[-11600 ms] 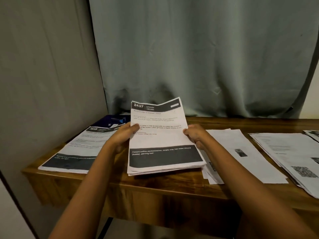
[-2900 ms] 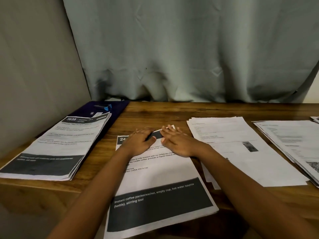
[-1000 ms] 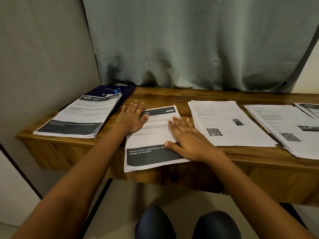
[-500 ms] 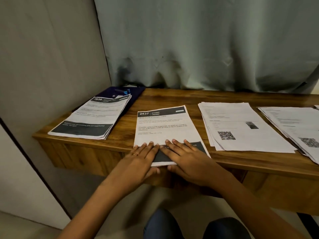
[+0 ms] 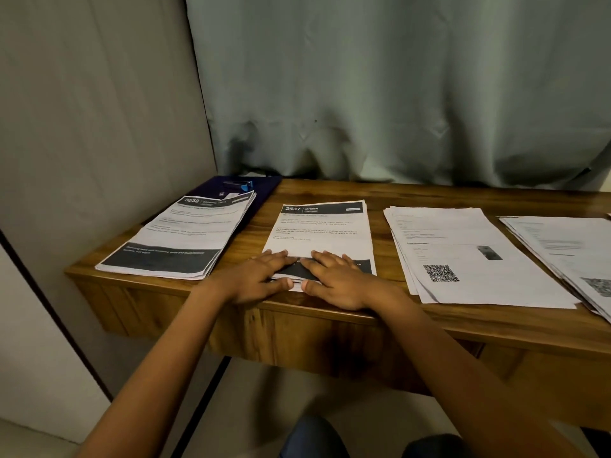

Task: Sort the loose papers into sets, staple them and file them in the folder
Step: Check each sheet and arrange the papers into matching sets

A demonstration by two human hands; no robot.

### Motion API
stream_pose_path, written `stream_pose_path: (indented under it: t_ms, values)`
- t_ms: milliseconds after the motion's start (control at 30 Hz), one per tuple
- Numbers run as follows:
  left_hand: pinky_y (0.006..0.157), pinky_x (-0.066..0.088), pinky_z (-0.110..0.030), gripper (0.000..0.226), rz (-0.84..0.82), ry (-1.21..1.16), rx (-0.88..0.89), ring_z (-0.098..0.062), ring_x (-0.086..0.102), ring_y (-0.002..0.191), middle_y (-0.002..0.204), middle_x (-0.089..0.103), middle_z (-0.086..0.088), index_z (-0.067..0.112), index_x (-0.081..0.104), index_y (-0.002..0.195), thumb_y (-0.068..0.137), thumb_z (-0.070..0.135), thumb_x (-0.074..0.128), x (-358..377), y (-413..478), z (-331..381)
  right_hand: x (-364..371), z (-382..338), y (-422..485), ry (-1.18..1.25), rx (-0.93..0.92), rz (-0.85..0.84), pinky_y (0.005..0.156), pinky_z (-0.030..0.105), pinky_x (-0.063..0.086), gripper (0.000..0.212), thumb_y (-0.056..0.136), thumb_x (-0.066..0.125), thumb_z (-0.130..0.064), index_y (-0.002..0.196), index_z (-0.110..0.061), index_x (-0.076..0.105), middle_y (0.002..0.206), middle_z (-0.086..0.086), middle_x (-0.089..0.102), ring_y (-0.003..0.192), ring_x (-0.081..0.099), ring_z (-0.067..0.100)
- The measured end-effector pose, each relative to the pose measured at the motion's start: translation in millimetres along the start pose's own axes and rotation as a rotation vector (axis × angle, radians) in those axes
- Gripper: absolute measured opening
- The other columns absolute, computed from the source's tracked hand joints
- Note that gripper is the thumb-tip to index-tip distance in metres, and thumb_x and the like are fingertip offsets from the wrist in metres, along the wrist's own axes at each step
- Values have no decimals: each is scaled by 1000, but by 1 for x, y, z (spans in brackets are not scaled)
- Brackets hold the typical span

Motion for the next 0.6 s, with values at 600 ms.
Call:
stream_pose_path:
  t_ms: [600]
  values:
    - [95, 40, -31, 77, 287, -378, -208, -24, 50, 122, 142, 49, -8, 17, 43, 140, 85, 69, 36, -30, 9, 4, -35, 72, -8, 404, 509, 403, 92, 36, 43, 67, 86, 57, -56, 131, -8, 46, 135, 11, 53, 120, 51, 31]
Point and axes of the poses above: each hand's wrist, its own y-axis towards the middle knuckle, its own x-axis out of the palm, z = x × y, the point moved 6 cm from there along y, towards the middle knuckle
